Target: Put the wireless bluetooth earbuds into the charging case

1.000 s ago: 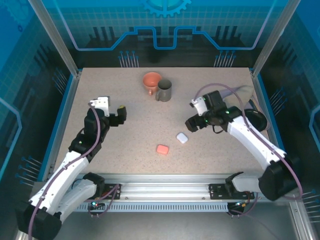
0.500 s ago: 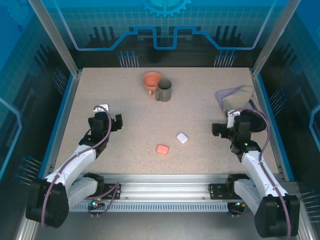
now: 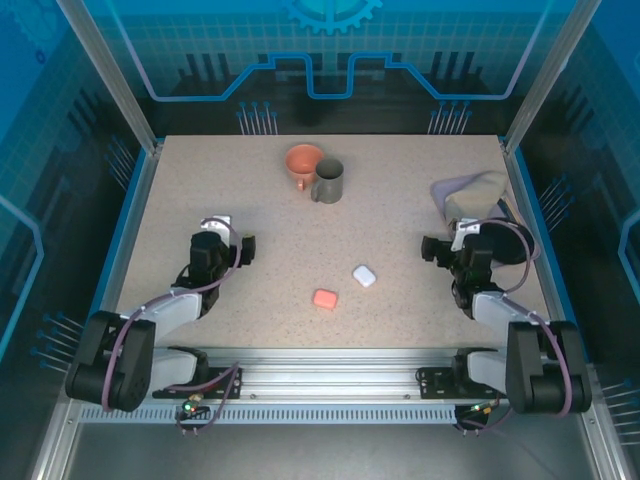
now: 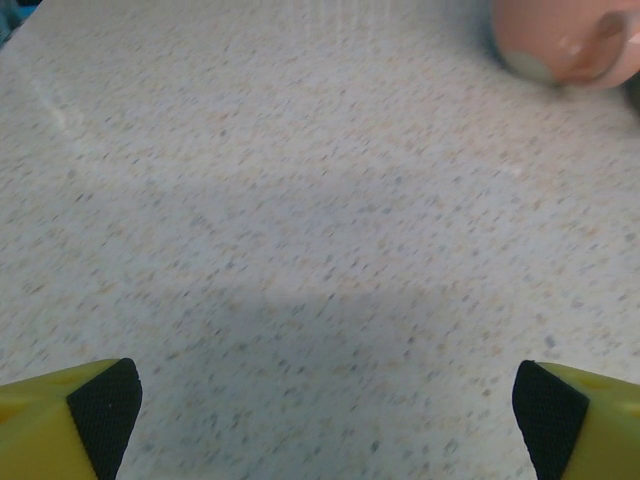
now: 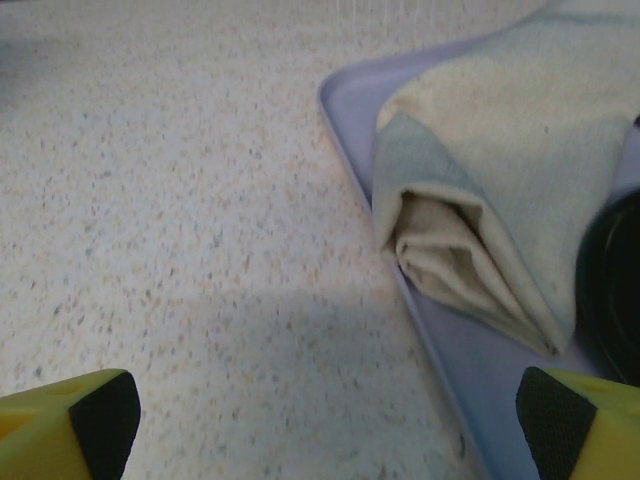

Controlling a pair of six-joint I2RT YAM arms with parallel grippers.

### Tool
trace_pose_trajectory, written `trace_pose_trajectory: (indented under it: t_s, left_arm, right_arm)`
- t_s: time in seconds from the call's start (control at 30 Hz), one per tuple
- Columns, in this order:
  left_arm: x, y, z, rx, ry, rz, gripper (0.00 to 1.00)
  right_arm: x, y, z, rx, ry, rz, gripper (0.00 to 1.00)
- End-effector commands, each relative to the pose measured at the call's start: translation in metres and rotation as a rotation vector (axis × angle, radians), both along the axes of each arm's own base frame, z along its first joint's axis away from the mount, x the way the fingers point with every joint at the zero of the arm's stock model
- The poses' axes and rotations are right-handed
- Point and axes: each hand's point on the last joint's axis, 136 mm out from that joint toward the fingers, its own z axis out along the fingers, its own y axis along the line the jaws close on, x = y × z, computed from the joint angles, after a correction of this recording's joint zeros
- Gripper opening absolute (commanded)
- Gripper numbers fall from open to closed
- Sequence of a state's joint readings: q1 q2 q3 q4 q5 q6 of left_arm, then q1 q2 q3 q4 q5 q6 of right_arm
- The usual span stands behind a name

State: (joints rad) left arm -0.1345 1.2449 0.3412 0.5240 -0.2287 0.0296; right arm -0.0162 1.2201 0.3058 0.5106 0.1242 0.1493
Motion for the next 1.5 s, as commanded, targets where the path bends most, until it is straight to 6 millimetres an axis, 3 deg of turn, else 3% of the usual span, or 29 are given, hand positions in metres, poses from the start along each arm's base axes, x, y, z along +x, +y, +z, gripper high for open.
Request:
trace_pose_trajectory:
  t_s: [0.0,0.23,0.4,0.53,1.47]
  left_arm:
    - [0.016,-0.013,0.024,-0.045,-0.131,-0.110,0.99]
    - [0.029,-0.005,0.004,-0.096,-0.121,-0.137,0.99]
    - [0.037,-0.004,-0.006,-0.117,-0.084,-0.143,0.99]
    - [0.043,0.014,-0.009,-0.138,-0.054,-0.049,0.99]
    - [0.043,0.014,-0.009,-0.133,-0.054,-0.046,0.99]
  right_arm:
    - [0.028,0.014,0.036,-0.084,-0.158,0.054,1.00]
    - [0.044,0.050,0.009,-0.188,-0.143,0.205,1.00]
    - [0.054,0.037,0.005,-0.112,-0.088,0.182,1.00]
    - [0.053,0.037,0.005,-0.112,-0.090,0.182,1.00]
    - [0.054,0.039,0.005,-0.116,-0.087,0.193,1.00]
